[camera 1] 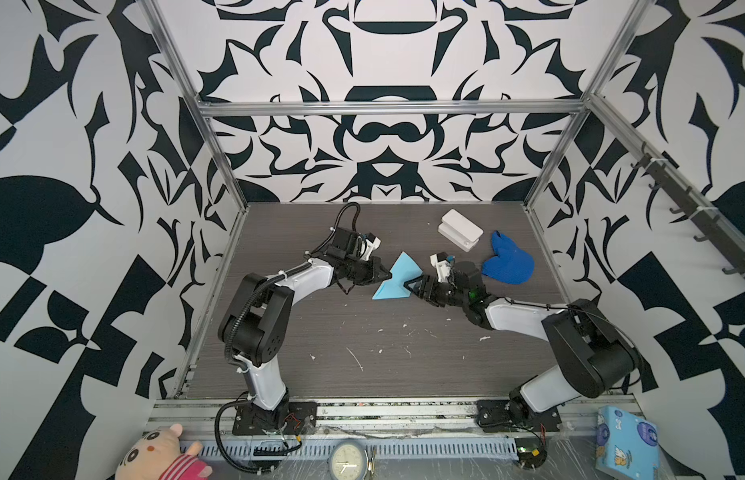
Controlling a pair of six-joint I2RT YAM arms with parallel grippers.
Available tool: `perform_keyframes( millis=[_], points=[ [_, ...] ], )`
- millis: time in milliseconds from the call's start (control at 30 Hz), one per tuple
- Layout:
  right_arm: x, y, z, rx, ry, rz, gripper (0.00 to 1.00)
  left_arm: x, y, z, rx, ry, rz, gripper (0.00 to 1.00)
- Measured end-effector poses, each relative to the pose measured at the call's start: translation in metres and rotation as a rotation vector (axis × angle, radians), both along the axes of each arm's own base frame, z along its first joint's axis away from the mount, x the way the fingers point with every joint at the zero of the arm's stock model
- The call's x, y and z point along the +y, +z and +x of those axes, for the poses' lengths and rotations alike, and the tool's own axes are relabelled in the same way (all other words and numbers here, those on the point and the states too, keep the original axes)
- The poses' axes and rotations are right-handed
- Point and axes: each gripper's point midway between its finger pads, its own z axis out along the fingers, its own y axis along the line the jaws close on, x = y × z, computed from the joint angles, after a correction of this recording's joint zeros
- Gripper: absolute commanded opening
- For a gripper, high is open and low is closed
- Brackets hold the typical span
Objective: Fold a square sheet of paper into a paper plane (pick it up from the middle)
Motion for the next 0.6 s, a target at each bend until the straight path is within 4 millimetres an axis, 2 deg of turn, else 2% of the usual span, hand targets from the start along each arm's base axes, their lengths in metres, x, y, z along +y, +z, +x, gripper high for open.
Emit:
perform_keyframes(
  millis=[167, 400, 600],
  points=[
    [-0.001, 0.012, 0.005, 0.018, -0.069, 0.104, 0.64, 0.0, 0.02, 0.017, 0.009, 0.117, -0.052, 0.07],
    [0.005, 0.041, 0.021, 0.01, -0.124, 0.245, 0.64, 0.001, 0.072, 0.031, -0.005, 0.244, -0.179, 0.07],
    [0.014, 0.074, 0.04, -0.031, -0.131, 0.348, 0.61, -0.002, 0.088, 0.036, 0.041, 0.288, -0.266, 0.07]
  ],
)
